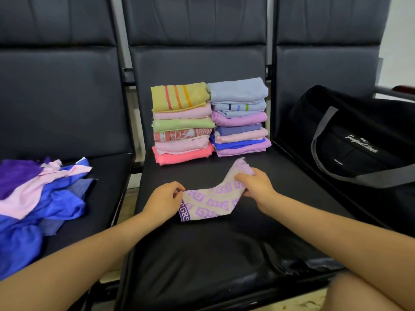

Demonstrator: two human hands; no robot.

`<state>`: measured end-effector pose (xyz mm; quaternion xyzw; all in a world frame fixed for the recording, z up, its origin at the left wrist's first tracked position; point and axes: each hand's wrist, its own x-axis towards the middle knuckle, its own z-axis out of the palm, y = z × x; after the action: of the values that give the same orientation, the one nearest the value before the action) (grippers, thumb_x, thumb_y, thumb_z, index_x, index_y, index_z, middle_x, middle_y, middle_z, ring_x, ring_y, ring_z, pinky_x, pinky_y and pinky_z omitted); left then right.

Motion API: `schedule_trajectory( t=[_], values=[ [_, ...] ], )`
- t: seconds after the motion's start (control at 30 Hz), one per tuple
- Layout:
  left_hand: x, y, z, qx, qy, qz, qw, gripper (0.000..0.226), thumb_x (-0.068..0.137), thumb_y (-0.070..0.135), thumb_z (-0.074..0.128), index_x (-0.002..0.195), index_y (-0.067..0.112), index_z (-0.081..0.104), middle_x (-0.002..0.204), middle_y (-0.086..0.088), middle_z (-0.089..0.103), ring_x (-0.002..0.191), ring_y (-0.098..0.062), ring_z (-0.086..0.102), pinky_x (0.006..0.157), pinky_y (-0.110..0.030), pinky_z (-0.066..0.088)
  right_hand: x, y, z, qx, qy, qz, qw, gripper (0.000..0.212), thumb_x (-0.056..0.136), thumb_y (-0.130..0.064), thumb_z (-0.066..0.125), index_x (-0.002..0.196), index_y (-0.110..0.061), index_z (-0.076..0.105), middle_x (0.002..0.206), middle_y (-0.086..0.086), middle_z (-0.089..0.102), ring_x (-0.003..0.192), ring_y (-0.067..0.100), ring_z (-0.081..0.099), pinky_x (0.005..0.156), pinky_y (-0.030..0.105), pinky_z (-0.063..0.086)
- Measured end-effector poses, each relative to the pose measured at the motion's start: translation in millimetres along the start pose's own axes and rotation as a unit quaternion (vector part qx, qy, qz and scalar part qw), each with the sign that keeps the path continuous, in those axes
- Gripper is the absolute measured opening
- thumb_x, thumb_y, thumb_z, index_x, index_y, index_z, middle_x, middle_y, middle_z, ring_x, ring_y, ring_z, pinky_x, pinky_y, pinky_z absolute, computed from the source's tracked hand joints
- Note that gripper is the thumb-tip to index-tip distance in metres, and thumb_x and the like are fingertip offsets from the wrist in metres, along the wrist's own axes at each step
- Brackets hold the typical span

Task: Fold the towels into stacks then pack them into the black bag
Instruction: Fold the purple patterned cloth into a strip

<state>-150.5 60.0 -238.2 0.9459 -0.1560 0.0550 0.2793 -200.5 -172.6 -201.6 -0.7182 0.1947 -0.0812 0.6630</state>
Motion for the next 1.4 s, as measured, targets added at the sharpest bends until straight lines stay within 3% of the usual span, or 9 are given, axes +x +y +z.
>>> schedule_trajectory(
  t=[0.13,0.3,0.5,0.63,0.77,0.93,1.13,1.27,1.4],
  values=[
    [-2.4,-5.3,-10.7,-0.11,0.015,-0.071,0.991,0.021,0.096,0.01,0.045,0.102,0.015,0.065,0.094,-0.003,0.066,0.087,-0.017,0.06,0.083,-0.027,0.045,-17.9,-7.2,26.4,-0.062,-0.116,-0.089,0.987,0.009,0.089,-0.014,0.064,0.088,-0.014,0.055,0.101,0.015,0.064,0.092,0.022,0.061,0.083,0.036,0.05],
    [-12.3,-0.4,-21.8,-0.123,0.037,-0.097,0.987,0.031,0.099,0.013,0.036,0.098,0.007,0.066,0.101,-0.006,0.065,0.098,-0.023,0.058,0.087,-0.03,0.042,-33.7,-3.1,50.9,-0.049,-0.3,0.005,0.953,0.02,0.1,-0.025,0.048,0.097,-0.008,0.058,0.099,0.013,0.07,0.093,0.023,0.068,0.084,0.027,0.053],
    [-26.4,9.4,-20.1,-0.029,0.007,-0.099,0.995,0.042,0.09,0.054,0.051,0.101,0.016,0.061,0.096,0.001,0.064,0.096,-0.02,0.06,0.074,-0.03,0.04,-2.4,8.3,36.3,-0.242,-0.098,-0.118,0.958,0.008,0.087,-0.012,0.062,0.093,-0.017,0.063,0.088,-0.001,0.063,0.083,0.013,0.059,0.078,0.027,0.048],
    [-28.0,16.6,-14.4,0.054,-0.052,-0.099,0.992,0.049,0.083,0.05,0.063,0.12,0.019,0.055,0.114,-0.001,0.062,0.104,-0.02,0.058,0.078,-0.029,0.043,-2.0,14.2,25.8,-0.293,-0.204,0.07,0.931,0.022,0.086,-0.03,0.067,0.097,-0.012,0.06,0.081,0.001,0.059,0.071,0.013,0.054,0.058,0.022,0.042],
    [-22.0,20.3,-13.6,-0.054,-0.042,-0.1,0.993,0.036,0.085,0.026,0.065,0.12,0.019,0.057,0.107,0.001,0.064,0.093,-0.017,0.058,0.075,-0.025,0.04,-3.7,9.8,31.6,-0.256,-0.254,0.078,0.929,0.013,0.09,-0.017,0.06,0.091,-0.004,0.06,0.068,0.008,0.061,0.05,0.011,0.058,0.05,0.02,0.049],
    [7.2,14.0,-22.0,-0.156,0.045,-0.142,0.976,0.044,0.087,0.009,0.055,0.131,0.013,0.049,0.114,-0.011,0.063,0.1,-0.024,0.059,0.077,-0.028,0.042,22.7,-7.0,59.3,-0.15,-0.148,-0.001,0.977,0.011,0.091,-0.005,0.054,0.081,-0.009,0.056,0.08,0.012,0.063,0.063,0.019,0.062,0.056,0.026,0.056],
    [33.2,1.7,-15.5,-0.105,0.058,-0.141,0.983,0.041,0.088,0.019,0.057,0.128,0.014,0.053,0.118,-0.009,0.058,0.107,-0.027,0.057,0.088,-0.033,0.045,56.7,-14.8,93.2,-0.099,-0.11,-0.043,0.988,0.022,0.09,0.0,0.052,0.071,-0.011,0.053,0.094,0.018,0.061,0.085,0.028,0.061,0.082,0.043,0.056],
    [34.0,-2.3,-10.5,-0.054,0.041,-0.123,0.99,0.041,0.087,0.023,0.061,0.127,0.02,0.056,0.12,-0.01,0.051,0.106,-0.026,0.056,0.092,-0.032,0.045,68.7,-11.2,83.3,-0.374,-0.093,-0.122,0.914,0.021,0.092,-0.026,0.056,0.074,-0.014,0.055,0.096,0.014,0.061,0.093,0.029,0.058,0.08,0.035,0.047],
    [28.8,-4.9,-20.9,-0.071,0.077,-0.106,0.989,0.033,0.089,0.024,0.059,0.121,0.017,0.06,0.116,-0.009,0.053,0.098,-0.023,0.058,0.085,-0.028,0.044,65.8,-5.1,68.8,-0.442,-0.036,-0.193,0.875,0.042,0.091,-0.04,0.056,0.12,-0.01,0.059,0.121,0.015,0.058,0.117,0.034,0.051,0.091,0.036,0.043]
  ],
)
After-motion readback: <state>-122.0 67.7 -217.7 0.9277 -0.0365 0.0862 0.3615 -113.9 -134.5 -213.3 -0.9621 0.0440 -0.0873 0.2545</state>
